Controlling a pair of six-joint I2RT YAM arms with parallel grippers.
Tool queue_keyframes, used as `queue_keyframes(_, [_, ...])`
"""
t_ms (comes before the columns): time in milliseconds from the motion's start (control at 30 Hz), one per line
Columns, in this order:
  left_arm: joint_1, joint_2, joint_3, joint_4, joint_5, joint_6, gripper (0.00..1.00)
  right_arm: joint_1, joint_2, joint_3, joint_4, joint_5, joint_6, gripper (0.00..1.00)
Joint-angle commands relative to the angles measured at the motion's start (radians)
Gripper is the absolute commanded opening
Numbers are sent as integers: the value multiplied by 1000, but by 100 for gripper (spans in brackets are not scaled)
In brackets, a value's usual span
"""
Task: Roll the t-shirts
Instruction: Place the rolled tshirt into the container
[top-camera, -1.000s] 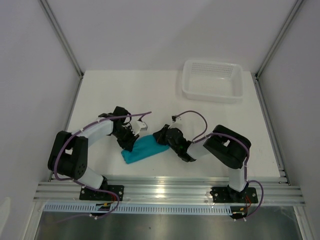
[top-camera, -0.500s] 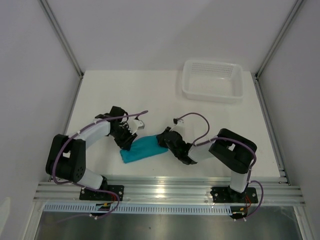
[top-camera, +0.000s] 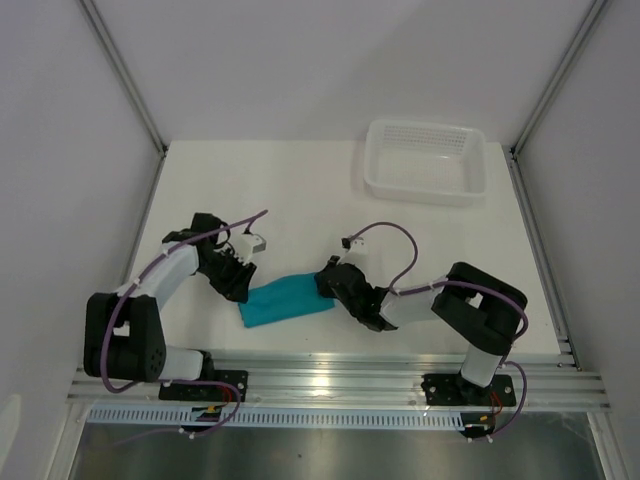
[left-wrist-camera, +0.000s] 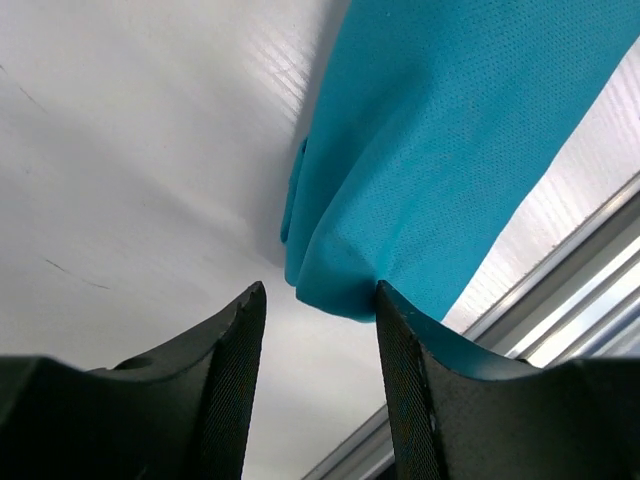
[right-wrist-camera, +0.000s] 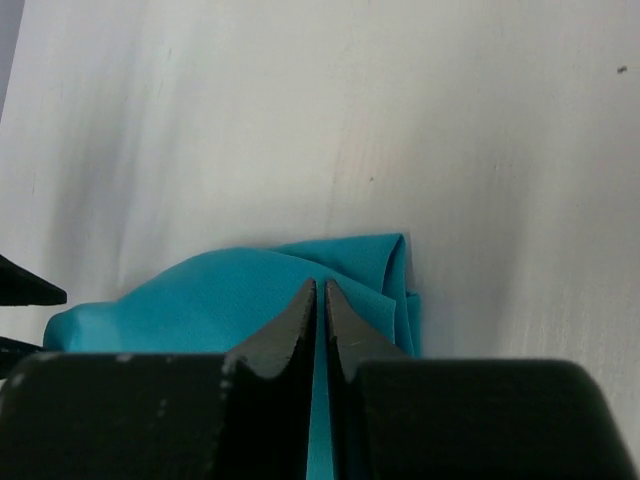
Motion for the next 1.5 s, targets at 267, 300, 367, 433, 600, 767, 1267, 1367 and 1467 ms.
queue_keyframes(267, [82, 61, 44, -61, 224, -24, 51, -147, -109, 98, -118, -334, -282, 36])
queue_keyframes(300, [82, 72, 46, -65, 233, -23, 50, -164, -115, 91, -113, -373, -291, 42])
queue_keyframes(367, [84, 83, 51, -67, 238, -20, 46, -205, -137, 75, -118, -470, -318, 46])
queue_keyframes(433, [85, 98, 49, -67, 226, -15, 36, -230, -149, 55, -137, -577, -363, 51])
queue_keyframes(600, [125, 106, 41, -76, 212, -13, 5, -301, -114, 52, -144, -775, -407, 53])
queue_keyframes(767, [140, 118, 26, -56, 161, -3, 1, -307, -39, 50, -58, -898, -366, 54])
queue_keyframes(1267, [140, 215, 86, 28, -3, 25, 13, -230, -65, 324, -477, -898, -887, 60])
queue_keyframes(1367, [140, 226, 113, 28, -3, 30, 15, -235, 34, 473, -600, -1004, -996, 61])
queue_keyframes(1467, [140, 236, 129, 8, 11, 33, 16, -249, 104, 535, -575, -1122, -1030, 62])
